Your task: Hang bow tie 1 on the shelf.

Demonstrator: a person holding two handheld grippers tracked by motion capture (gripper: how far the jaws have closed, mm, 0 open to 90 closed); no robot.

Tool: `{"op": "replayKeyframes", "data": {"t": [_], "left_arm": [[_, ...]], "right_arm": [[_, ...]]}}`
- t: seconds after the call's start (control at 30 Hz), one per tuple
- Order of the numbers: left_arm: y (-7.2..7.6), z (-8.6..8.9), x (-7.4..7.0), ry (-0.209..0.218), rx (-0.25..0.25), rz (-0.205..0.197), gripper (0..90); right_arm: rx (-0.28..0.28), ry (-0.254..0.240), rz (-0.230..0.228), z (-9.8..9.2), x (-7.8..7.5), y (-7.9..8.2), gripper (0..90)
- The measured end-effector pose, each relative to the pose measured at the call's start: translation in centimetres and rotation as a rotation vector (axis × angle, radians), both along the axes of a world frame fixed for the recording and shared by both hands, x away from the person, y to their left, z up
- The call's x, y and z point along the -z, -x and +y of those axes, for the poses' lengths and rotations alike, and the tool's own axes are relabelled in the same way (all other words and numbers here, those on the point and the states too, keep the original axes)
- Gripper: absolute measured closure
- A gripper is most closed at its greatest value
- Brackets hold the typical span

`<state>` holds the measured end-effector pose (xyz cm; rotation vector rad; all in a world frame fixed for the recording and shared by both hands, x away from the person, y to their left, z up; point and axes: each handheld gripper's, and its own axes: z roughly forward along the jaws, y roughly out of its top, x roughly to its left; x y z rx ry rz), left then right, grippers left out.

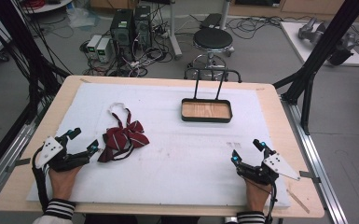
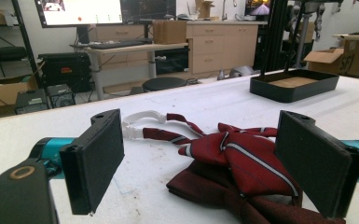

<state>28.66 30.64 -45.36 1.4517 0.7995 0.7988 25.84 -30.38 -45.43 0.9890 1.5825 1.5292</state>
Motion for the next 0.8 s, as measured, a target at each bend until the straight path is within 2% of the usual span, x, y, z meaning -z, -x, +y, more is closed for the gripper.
{"op": "replayKeyframes", "data": {"t": [0.43,0.8], "left_arm": [[-0.02,0.0,0.01,0.006,-0.013,0.002,16.4],[0.02,-0.1,-0.02,-0.007,-0.008,-0.002,16.2]], "right_arm": [[0.0,-0.004,-0.002,-0.04,0.02,0.02,9.1],[-0.002,-0.006,-0.001,-0.06,0.0,-0.04,9.1]]}}
